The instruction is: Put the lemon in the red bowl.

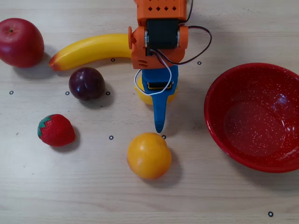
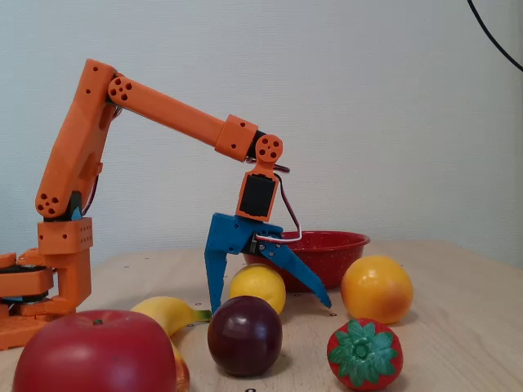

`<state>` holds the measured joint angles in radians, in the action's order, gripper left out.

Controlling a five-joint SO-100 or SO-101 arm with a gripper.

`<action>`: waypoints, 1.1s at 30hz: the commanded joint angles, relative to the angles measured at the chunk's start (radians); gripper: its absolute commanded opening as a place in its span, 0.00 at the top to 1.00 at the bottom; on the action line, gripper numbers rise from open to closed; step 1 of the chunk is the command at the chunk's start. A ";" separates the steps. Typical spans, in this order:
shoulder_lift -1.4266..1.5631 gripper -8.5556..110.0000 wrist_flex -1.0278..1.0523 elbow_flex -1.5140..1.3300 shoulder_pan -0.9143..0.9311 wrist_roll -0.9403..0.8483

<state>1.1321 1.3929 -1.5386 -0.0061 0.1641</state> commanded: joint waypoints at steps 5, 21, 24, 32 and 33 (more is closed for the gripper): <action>0.034 0.45 -0.006 0.087 0.006 -0.015; 0.041 0.53 0.021 0.101 0.005 -0.025; 0.040 0.53 0.025 0.101 0.002 -0.025; 0.048 0.55 0.021 0.080 0.002 -0.028; 0.048 0.55 0.023 0.080 0.003 -0.029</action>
<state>1.1305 1.3852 -1.5171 -0.0061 0.1565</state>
